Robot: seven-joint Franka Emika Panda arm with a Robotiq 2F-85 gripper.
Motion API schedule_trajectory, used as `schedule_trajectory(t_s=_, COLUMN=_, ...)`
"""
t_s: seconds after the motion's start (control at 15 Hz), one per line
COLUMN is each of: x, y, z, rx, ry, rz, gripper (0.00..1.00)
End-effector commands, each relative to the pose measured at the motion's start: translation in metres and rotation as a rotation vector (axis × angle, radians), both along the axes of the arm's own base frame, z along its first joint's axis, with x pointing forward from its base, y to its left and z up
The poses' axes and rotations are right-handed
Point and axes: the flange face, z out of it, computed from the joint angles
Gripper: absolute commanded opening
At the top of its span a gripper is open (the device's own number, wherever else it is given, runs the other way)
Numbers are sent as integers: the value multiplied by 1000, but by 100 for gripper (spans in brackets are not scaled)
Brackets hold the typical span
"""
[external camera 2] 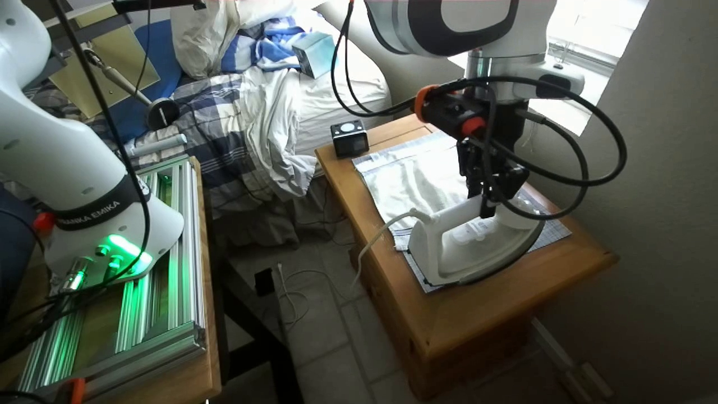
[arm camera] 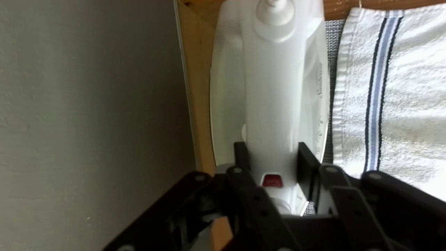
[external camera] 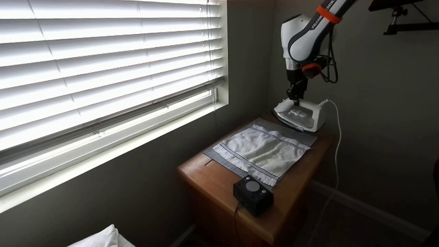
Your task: Move the pressing iron to the right
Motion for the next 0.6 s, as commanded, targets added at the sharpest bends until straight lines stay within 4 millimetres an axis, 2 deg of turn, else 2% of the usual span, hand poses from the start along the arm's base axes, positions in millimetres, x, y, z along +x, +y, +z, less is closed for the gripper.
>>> schedule_trajectory(t_s=0.0, x=3, y=-10, z=20, rx=58, ry=-35, rz=106, gripper=12)
schedule_trajectory(t_s=0.2, x=5, y=-10, z=17, rx=99, ry=-30, rz=144, gripper=12)
schedule_trajectory(t_s=0.53, x=11, y=-12, z=9, rx=151, ry=-47, rz=80, gripper=12)
